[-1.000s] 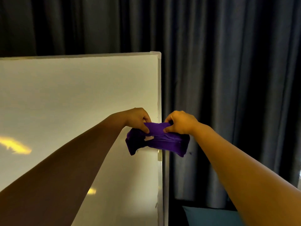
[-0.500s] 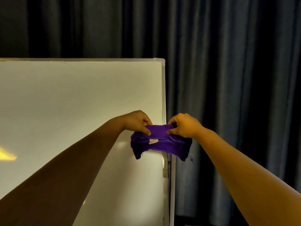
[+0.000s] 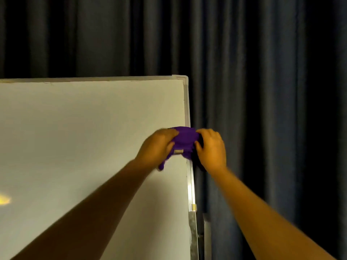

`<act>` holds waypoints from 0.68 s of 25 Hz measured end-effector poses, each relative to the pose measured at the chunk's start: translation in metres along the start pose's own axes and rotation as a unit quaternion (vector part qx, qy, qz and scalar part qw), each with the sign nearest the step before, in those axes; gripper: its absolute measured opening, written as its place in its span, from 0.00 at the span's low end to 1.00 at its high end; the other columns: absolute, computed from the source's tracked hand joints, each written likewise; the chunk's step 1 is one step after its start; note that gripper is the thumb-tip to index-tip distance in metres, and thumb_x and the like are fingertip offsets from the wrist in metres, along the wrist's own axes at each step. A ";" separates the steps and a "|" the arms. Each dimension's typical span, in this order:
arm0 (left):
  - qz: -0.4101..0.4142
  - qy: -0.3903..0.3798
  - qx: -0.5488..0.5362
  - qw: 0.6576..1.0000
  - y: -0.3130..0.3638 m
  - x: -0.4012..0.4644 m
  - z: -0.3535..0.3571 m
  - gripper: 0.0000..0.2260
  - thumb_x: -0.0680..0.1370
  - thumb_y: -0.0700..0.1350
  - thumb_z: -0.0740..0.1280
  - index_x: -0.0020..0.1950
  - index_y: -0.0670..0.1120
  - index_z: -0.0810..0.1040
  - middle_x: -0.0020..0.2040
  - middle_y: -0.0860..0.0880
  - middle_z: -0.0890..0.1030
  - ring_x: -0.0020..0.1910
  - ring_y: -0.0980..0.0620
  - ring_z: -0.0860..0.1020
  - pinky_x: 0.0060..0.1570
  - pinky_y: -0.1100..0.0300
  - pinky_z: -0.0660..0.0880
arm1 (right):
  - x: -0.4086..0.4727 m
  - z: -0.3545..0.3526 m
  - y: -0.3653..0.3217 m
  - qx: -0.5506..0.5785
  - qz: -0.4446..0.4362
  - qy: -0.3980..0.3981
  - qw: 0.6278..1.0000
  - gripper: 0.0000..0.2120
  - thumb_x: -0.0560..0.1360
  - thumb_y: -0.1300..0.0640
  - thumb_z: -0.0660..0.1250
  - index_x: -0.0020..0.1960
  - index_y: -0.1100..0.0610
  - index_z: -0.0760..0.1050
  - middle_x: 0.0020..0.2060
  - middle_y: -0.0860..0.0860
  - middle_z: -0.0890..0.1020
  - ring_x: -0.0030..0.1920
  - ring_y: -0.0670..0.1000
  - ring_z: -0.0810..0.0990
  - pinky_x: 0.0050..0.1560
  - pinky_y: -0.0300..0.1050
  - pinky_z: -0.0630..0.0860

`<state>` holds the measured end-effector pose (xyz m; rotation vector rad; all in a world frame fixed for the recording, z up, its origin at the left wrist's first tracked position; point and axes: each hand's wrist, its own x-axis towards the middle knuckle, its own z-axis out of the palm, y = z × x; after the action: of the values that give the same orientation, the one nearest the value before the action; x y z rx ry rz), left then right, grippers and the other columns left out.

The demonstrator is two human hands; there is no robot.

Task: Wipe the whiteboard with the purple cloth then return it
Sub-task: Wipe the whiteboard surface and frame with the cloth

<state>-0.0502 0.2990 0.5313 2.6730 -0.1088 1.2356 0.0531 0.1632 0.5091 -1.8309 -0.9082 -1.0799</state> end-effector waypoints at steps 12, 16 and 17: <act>-0.012 0.133 0.245 0.960 -0.074 -0.014 0.038 0.26 0.78 0.62 0.41 0.75 0.55 0.48 0.76 0.44 0.53 0.75 0.41 0.51 0.66 0.33 0.45 | -0.017 0.049 -0.018 0.015 0.182 -0.069 0.981 0.43 0.65 0.28 0.59 0.74 0.40 0.46 0.76 0.52 0.56 0.71 0.60 0.64 0.60 0.62 0.71; -0.070 0.090 0.254 0.960 -0.100 -0.034 0.048 0.28 0.76 0.62 0.45 0.75 0.55 0.50 0.76 0.44 0.54 0.75 0.40 0.52 0.66 0.30 0.51 | -0.053 0.063 -0.011 0.023 0.181 -0.112 0.977 0.44 0.67 0.35 0.65 0.74 0.42 0.45 0.71 0.54 0.66 0.64 0.58 0.73 0.56 0.54 0.75; -0.075 0.076 0.250 0.962 -0.103 -0.041 0.051 0.29 0.76 0.63 0.44 0.75 0.54 0.51 0.76 0.44 0.55 0.74 0.40 0.53 0.66 0.30 0.53 | -0.063 0.064 -0.008 0.040 0.183 -0.112 0.976 0.44 0.67 0.36 0.66 0.74 0.42 0.45 0.69 0.54 0.69 0.63 0.57 0.74 0.56 0.52 0.76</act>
<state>-0.0231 0.3883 0.4531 2.8972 0.4830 1.5836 0.0438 0.2121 0.4348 -1.9818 -0.6897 -0.6102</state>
